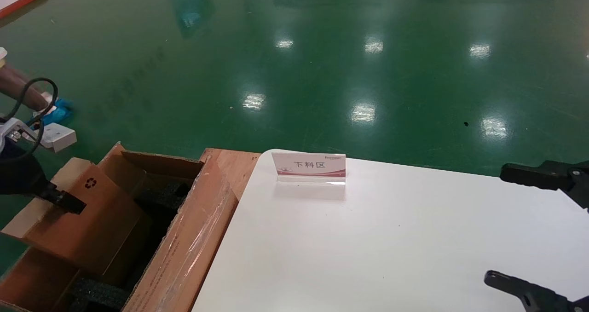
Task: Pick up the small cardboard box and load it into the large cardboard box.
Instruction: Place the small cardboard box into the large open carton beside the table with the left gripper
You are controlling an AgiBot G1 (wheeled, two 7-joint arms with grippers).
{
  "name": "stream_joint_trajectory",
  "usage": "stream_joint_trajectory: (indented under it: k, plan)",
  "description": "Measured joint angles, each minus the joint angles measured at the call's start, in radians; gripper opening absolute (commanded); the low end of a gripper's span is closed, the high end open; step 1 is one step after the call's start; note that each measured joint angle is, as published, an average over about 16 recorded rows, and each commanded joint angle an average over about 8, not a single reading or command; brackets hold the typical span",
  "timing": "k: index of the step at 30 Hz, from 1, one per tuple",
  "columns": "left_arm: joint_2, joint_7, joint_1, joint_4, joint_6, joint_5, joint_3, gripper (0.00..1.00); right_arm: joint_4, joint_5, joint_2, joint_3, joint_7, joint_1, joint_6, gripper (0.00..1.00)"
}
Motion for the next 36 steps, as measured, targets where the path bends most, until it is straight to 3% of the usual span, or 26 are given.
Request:
stream_joint_trajectory:
  k: [25, 26, 33, 34, 36]
  plan:
    - [0.126, 0.010, 0.262, 0.230, -0.056, -0.098, -0.013, 0.00, 0.000, 0.001, 0.001, -0.001, -0.001, 0.000, 0.001, 1.00]
    - [0.129, 0.013, 0.271, 0.238, -0.057, -0.100, -0.014, 0.06, 0.000, 0.001, 0.001, -0.001, -0.001, 0.000, 0.001, 1.00]
    - [0.146, 0.029, 0.311, 0.280, -0.056, -0.116, -0.017, 0.93, 0.000, 0.001, 0.001, -0.002, -0.001, 0.000, 0.001, 1.00]
    - [0.147, 0.030, 0.314, 0.283, -0.056, -0.117, -0.017, 1.00, 0.000, 0.001, 0.001, -0.002, -0.001, 0.000, 0.001, 1.00]
    - [0.150, 0.033, 0.318, 0.287, -0.055, -0.119, -0.018, 1.00, 0.000, 0.001, 0.001, -0.002, -0.001, 0.000, 0.001, 1.00]
